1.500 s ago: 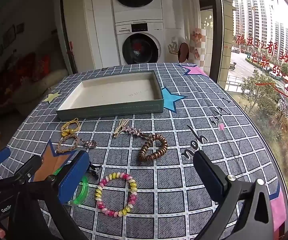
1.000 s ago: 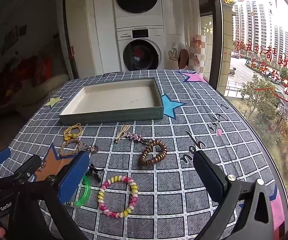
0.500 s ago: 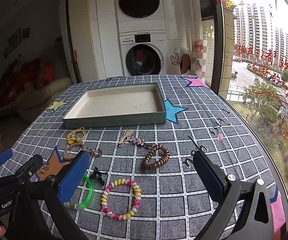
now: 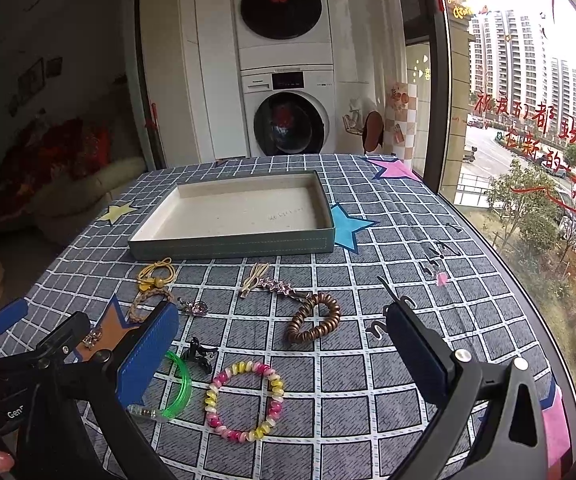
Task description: Organize jewelry
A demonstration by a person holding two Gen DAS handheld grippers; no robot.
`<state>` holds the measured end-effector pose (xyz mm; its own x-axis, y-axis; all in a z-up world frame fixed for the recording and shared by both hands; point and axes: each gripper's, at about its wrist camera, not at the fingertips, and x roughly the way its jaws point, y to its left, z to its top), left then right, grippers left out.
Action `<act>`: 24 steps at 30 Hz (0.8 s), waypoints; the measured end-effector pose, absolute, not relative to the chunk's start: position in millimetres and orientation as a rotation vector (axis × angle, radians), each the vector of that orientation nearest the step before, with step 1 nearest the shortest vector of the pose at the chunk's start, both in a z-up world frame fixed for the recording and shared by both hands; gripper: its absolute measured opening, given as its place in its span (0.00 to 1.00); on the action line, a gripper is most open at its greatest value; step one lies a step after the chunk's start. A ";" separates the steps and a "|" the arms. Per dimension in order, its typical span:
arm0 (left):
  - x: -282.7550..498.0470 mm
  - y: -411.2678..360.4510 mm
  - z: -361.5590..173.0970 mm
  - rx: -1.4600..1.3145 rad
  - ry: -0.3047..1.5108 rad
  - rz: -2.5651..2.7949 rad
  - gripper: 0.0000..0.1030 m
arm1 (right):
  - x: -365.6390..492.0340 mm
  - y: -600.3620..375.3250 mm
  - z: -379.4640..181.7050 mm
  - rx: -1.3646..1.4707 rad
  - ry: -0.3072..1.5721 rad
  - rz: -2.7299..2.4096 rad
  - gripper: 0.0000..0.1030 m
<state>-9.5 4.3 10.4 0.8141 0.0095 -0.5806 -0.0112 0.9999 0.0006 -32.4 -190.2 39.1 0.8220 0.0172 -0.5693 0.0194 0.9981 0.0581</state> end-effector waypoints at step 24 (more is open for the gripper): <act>-10.5 6.6 12.3 -0.004 0.617 0.012 1.00 | -30.4 -190.7 40.3 0.067 0.592 0.008 1.00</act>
<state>-10.5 6.6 12.3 0.8158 0.0098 -0.5782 -0.0120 0.9999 0.0000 -30.4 -190.7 40.3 0.8296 0.0269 -0.5577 0.0114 0.9978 0.0652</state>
